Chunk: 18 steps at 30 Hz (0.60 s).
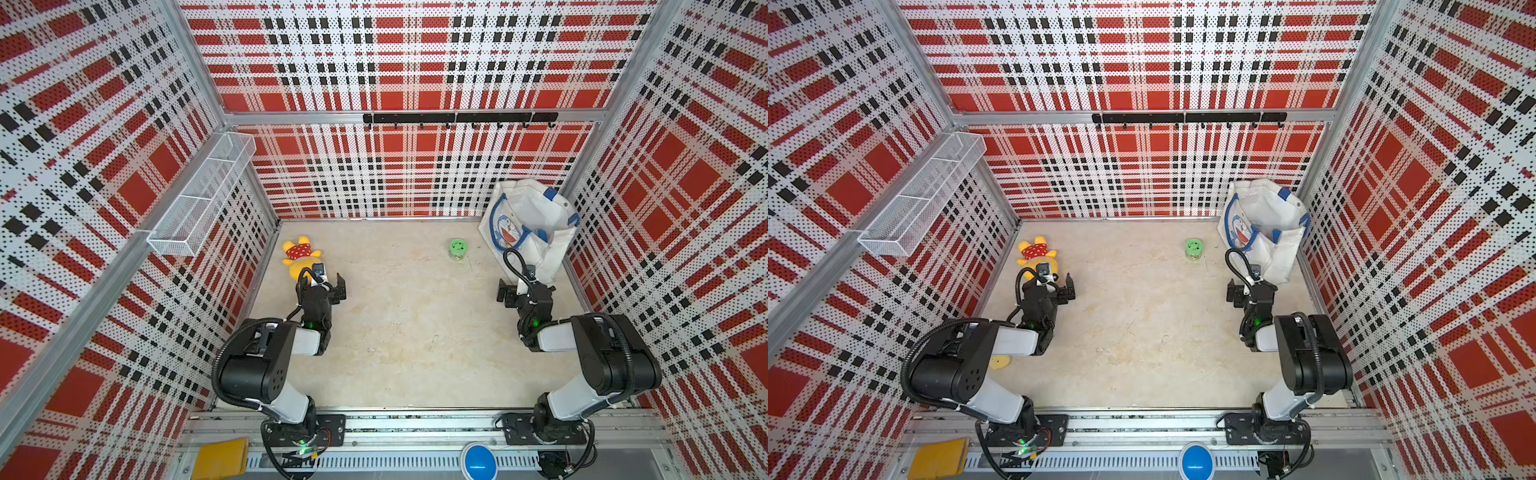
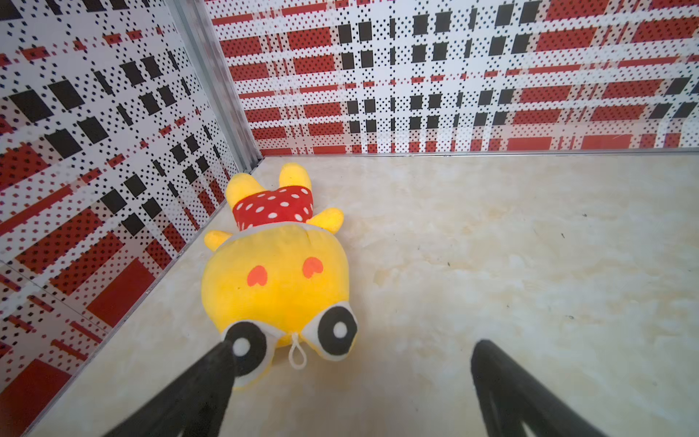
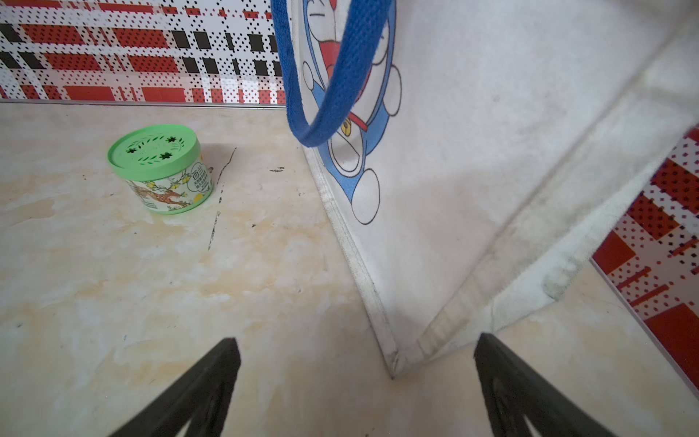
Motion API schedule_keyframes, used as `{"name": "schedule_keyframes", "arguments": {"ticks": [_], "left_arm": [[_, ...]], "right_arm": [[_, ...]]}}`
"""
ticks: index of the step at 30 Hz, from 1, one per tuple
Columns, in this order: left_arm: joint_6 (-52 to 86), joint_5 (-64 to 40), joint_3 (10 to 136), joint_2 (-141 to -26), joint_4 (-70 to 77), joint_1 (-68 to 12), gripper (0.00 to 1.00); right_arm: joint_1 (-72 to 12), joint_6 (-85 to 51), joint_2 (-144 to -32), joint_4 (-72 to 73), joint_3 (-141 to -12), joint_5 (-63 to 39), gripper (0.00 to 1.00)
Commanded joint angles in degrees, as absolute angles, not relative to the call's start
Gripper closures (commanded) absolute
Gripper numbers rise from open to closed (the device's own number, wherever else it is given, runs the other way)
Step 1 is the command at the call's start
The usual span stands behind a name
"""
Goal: Take out the compass set from the canvas bag
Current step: Move the canvas bag to the center of the board.
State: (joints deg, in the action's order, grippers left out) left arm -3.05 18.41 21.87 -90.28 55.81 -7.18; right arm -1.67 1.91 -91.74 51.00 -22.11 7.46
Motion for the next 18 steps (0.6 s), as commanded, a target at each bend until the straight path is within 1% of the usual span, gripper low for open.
{"name": "schedule_keyframes", "arguments": {"ticks": [1,18], "left_arm": [[-2.68,18.28,21.89,-90.44,56.51,-6.94,0.0],[-2.72,18.21,21.88,-90.44,56.51,-6.85,0.0]], "right_arm": [[-1.67,2.81,-90.89,53.18,-22.78,5.7,0.0],[-1.67,2.77,-91.05,53.25,-22.85,5.63,0.01]]}}
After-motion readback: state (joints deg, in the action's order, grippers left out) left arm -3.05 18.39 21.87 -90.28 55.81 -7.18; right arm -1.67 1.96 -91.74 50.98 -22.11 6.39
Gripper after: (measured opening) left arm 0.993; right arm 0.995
